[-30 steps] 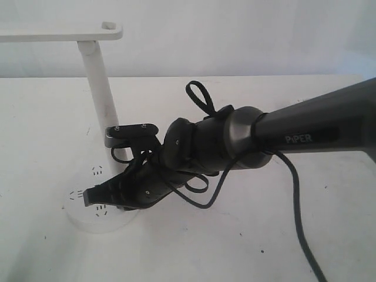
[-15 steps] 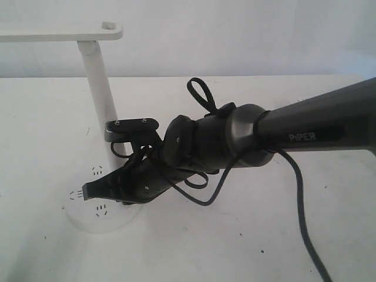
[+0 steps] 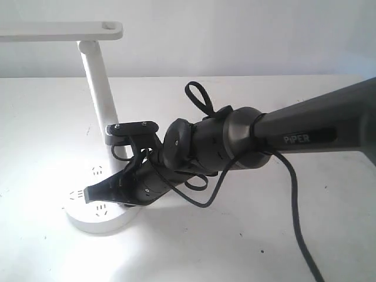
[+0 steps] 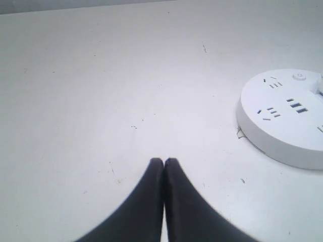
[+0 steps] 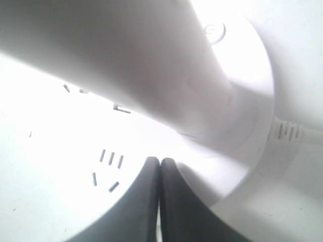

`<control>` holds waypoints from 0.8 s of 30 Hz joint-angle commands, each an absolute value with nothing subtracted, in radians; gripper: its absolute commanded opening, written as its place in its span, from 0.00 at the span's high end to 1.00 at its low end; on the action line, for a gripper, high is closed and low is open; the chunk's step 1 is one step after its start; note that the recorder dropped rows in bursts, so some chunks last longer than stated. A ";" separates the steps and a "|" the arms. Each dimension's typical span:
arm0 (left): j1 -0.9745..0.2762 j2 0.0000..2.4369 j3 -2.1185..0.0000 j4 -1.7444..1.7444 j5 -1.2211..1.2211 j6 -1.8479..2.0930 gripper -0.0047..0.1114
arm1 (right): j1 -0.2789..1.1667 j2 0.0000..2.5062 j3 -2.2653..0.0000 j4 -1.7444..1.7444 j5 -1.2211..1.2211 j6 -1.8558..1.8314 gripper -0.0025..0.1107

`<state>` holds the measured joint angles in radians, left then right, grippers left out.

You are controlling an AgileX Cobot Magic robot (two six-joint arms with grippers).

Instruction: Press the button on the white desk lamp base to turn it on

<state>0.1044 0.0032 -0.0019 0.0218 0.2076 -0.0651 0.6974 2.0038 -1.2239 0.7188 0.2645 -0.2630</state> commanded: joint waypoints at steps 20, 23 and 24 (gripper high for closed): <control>0.096 0.000 0.000 0.021 0.208 -0.063 0.96 | 0.702 1.719 -1.216 0.614 0.328 -0.269 0.98; 0.096 0.000 0.000 0.021 0.208 -0.063 0.96 | 0.702 1.647 -1.192 0.536 0.345 -0.258 0.98; 0.096 0.000 0.000 0.021 0.208 -0.063 0.96 | 0.700 1.616 -1.177 0.516 0.352 -0.258 0.98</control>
